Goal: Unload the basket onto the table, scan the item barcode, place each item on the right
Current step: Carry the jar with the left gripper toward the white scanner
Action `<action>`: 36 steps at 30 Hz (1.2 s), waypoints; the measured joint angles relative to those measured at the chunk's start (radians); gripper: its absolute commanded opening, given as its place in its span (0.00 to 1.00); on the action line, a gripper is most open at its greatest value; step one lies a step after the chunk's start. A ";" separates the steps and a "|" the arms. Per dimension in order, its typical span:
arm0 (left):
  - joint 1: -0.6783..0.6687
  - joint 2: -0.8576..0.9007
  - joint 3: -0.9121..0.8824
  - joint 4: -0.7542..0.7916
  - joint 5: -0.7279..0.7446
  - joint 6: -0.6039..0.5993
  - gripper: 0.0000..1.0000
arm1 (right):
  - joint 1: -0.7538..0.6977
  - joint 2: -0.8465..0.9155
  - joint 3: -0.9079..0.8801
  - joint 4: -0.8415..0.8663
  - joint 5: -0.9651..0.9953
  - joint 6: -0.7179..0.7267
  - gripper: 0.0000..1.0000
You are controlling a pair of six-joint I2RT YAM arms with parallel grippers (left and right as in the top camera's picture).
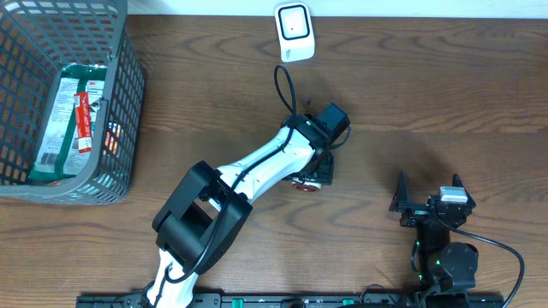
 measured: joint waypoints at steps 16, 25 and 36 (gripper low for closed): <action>-0.065 0.000 0.000 0.023 -0.100 -0.043 0.98 | 0.000 0.000 0.000 0.000 0.000 0.000 0.99; -0.065 0.000 0.000 0.030 -0.104 -0.040 0.98 | 0.000 0.000 0.000 0.000 0.000 0.000 0.99; -0.065 -0.023 0.053 0.032 -0.105 0.044 0.98 | 0.000 0.000 0.000 0.000 0.000 0.000 0.99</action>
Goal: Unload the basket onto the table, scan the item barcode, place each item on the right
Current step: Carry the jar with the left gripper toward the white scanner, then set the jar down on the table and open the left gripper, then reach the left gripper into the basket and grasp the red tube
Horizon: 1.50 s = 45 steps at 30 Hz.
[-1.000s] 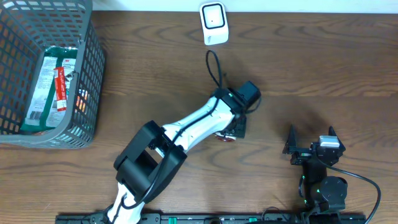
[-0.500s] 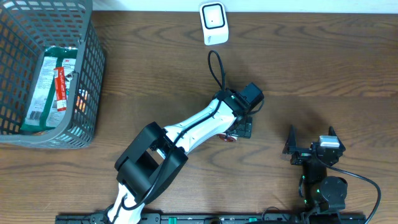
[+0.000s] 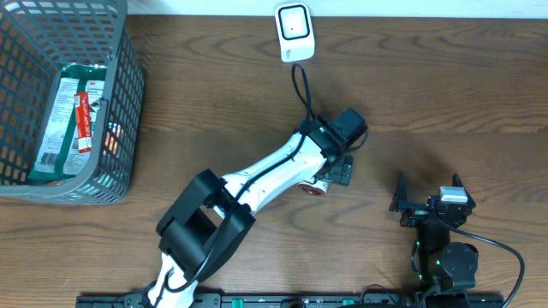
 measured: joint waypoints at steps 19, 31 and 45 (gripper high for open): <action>0.061 -0.417 0.017 -0.019 -0.191 0.257 0.99 | 0.000 0.000 0.000 0.000 0.000 0.000 0.99; 0.761 -0.684 0.210 -0.129 -0.305 0.345 0.99 | 0.000 0.000 0.000 0.000 0.000 0.000 0.99; 1.229 -0.458 0.214 -0.108 -0.317 0.345 0.99 | 0.000 0.000 0.000 0.000 0.000 0.000 0.99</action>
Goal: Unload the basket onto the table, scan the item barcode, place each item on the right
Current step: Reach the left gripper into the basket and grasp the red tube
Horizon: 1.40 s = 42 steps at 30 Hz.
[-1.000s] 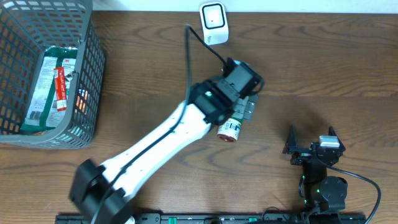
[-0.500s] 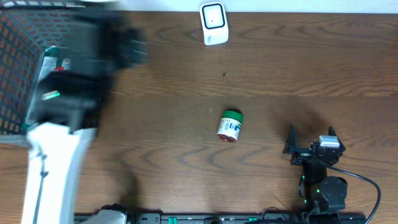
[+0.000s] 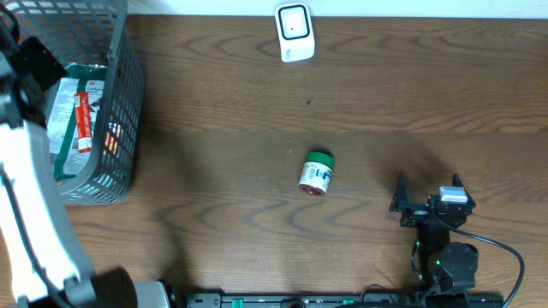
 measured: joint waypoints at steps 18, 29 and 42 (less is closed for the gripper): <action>0.103 0.497 0.000 0.109 0.214 0.127 0.70 | 0.000 0.000 0.000 0.000 0.000 0.000 0.99; 0.107 0.637 0.000 0.152 0.264 0.187 0.70 | 0.000 0.000 0.000 0.000 0.000 0.000 0.99; 0.107 0.639 -0.002 0.155 0.315 0.261 0.61 | 0.000 0.000 0.000 0.000 0.000 0.000 0.99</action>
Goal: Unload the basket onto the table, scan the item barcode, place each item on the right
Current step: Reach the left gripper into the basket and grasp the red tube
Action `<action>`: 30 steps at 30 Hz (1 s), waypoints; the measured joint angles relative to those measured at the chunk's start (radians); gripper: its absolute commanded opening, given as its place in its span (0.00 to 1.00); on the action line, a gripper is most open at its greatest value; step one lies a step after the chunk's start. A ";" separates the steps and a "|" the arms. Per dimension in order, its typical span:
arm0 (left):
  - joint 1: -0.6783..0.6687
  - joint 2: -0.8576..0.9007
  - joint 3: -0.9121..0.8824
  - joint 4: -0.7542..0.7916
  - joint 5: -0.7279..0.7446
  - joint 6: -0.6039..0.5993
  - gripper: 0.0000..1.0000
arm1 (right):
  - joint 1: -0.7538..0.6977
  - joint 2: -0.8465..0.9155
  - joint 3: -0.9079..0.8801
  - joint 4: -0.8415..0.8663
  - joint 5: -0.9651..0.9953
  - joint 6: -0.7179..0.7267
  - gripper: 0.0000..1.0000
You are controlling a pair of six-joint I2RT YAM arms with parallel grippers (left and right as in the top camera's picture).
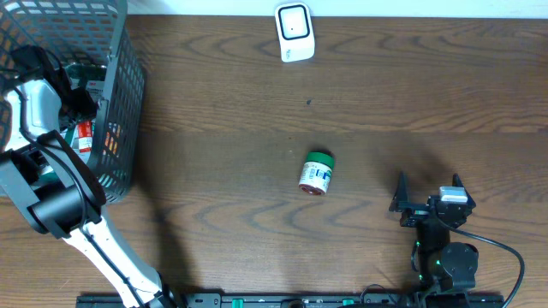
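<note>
A small jar with a green lid (317, 174) lies on its side in the middle of the table, with nothing touching it. The white barcode scanner (294, 32) stands at the far edge. My left arm reaches into the grey basket (120, 128) at the left. Its gripper (83, 104) is down among the packages there, and the mesh and wrist hide how its jaws stand. My right gripper (427, 190) rests at the near right, open and empty, well apart from the jar.
Inside the basket lie a green-and-white package (56, 128) and a red item (83, 133). A black cable runs from the right arm's base (445, 261) at the near edge.
My left arm was raised high over the basket's left side, close to the camera. Now its gripper is down inside the basket. The jar and right arm have not moved.
My left gripper was over the jar at mid-table, then slightly further right with the jar still under it. After that the jar lay free on the table and the arm was up at the basket. Now the gripper is inside the basket.
</note>
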 measured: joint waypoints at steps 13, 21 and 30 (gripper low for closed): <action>-0.001 -0.008 -0.027 0.033 0.023 0.018 0.07 | 0.000 0.000 0.000 0.000 0.000 0.000 0.99; -0.001 -0.161 -0.027 0.062 0.018 -0.015 0.08 | 0.000 0.000 0.000 0.000 0.000 0.000 0.99; -0.015 -0.661 0.016 0.013 0.099 -0.190 0.07 | 0.000 0.000 0.000 0.000 0.000 0.000 0.99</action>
